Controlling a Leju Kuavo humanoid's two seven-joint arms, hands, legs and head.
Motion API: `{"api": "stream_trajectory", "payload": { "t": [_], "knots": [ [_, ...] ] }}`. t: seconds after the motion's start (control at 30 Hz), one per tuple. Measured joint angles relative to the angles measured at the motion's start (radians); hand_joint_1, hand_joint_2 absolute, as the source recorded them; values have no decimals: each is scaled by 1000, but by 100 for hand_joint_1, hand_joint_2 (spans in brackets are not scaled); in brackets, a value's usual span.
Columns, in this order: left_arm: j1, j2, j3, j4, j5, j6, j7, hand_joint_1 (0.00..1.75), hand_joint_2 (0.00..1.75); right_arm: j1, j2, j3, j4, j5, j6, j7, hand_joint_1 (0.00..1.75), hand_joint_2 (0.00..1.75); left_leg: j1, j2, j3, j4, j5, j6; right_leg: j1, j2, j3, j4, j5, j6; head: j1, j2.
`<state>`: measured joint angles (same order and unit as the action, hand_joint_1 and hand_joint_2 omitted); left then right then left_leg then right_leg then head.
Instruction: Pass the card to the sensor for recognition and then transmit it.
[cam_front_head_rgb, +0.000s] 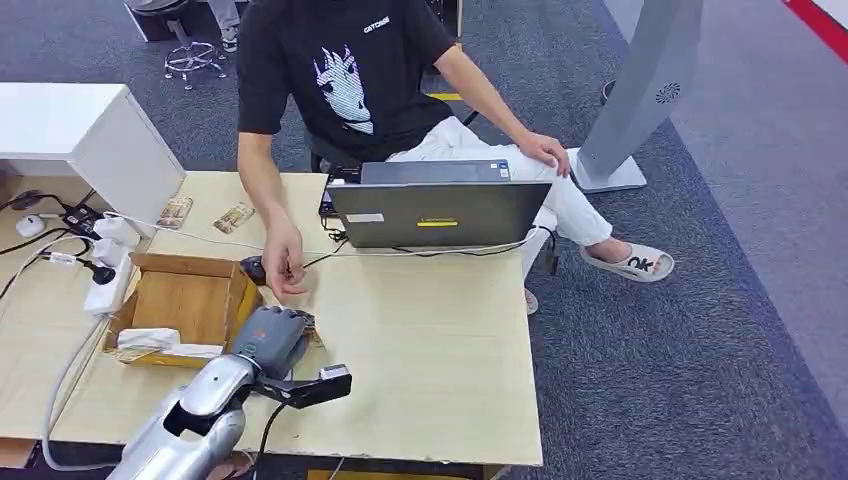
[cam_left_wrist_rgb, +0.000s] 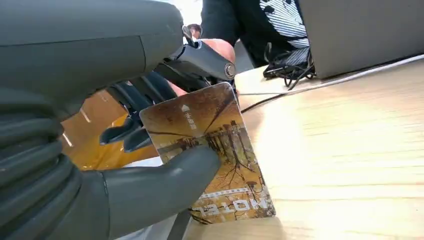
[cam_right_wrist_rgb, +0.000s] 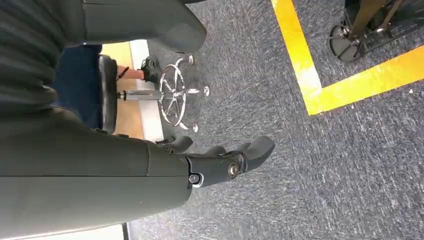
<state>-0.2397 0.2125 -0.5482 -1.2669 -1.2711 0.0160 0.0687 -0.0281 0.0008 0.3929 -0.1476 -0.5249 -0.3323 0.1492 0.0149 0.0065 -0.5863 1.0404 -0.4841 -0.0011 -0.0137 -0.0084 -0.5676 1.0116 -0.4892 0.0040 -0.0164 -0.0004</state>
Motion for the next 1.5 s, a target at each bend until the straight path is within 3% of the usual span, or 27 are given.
{"api": "stream_trajectory", "payload": {
  "t": [0.27, 0.4, 0.57, 0.77, 0.93, 1.2, 1.5],
  "knots": [
    [9, 10, 0, -10, 5, -6, 0, 175, 175, 0, 0, 0, 0, -3, 0, 0, 0, 175, 0, 0, 0, 0, 0, 0, 0, 0, 0, 0, 0, 0, 0, 0],
    [34, 36, 1, -33, 22, -16, 5, 175, 175, 1, 0, 0, 0, -10, -2, -1, 0, 175, 0, 1, 0, 0, 0, 0, 0, 0, 0, 0, 0, 0, 0, 0],
    [118, 60, 30, -88, 23, 4, 41, 175, 175, 5, 2, 3, 2, -8, -15, 0, 0, 175, 0, 1, 1, -1, -1, -1, 0, 1, 1, 0, -1, 0, 0, 0],
    [193, 48, 89, -102, 41, 45, 80, 175, 175, 12, 8, 13, 7, -8, -31, 38, 0, 175, 0, 0, 5, -1, -3, -1, 0, 0, 5, 0, -3, 0, 0, 0],
    [179, 27, 158, -106, 6, 97, 66, 175, 175, 13, 18, 25, 9, -6, -33, 24, 0, 175, 1, 0, 4, -1, -1, -1, 0, 0, 3, 0, -1, 0, 0, 0],
    [171, 22, 231, -264, 7, 86, 51, 175, 175, 13, 23, 45, 10, 0, -55, -20, 0, 175, 0, 0, 3, -1, 0, -1, 0, 0, 3, 0, -1, 0, 0, 0],
    [167, 31, 261, -346, 0, 89, 52, 175, 175, 12, 26, 48, 10, -19, -62, -23, 0, 175, 0, 0, 2, -1, -1, 0, 0, 0, 2, 0, -2, 1, 0, 0]
  ]
}}
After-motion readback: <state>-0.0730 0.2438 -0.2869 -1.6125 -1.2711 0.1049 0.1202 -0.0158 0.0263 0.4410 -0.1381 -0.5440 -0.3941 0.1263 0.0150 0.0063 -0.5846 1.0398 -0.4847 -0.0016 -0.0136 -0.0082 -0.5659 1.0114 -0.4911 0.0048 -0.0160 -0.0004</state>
